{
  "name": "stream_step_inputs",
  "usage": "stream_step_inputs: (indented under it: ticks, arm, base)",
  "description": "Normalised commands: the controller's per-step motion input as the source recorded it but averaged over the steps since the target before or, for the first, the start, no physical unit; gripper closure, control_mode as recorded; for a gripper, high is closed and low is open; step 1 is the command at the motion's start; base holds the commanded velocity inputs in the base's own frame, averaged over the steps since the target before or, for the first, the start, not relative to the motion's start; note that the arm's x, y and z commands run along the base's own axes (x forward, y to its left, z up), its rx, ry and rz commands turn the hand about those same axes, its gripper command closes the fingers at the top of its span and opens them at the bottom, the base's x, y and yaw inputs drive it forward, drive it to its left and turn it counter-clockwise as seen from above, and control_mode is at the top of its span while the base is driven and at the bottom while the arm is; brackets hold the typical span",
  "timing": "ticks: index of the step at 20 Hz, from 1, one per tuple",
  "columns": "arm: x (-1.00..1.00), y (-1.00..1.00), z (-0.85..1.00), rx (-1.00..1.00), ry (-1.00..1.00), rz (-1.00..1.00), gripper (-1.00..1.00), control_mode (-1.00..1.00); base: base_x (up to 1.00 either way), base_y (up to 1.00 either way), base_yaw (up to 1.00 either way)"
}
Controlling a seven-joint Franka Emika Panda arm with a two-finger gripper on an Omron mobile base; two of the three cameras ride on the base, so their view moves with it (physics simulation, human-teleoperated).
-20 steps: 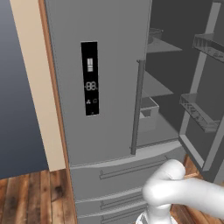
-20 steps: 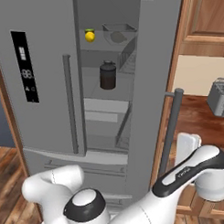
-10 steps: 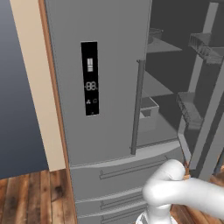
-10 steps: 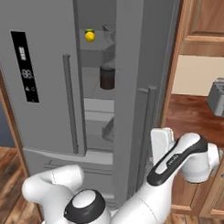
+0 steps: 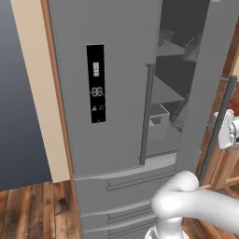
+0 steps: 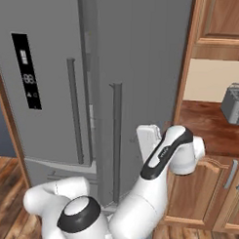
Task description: Place the tupperware on the top shelf of the fridge. Make space for the tupperware among the existing items by rearranging them on the shelves if needed. Close the fridge door when finished.
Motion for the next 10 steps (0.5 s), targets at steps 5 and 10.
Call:
stream_step_inputs:
  ticks: [5,10]
  arm:
    - [0.58,0.72,0.17,-0.12,-0.33,-0.36,-1.0,-1.0]
    - [0.63,0.82,0.1,-0.19,-0.15,-0.55,-1.0,-1.0]
  base:
    - [0.0,0.0,0.0]
    - [0.0,0.0,0.0]
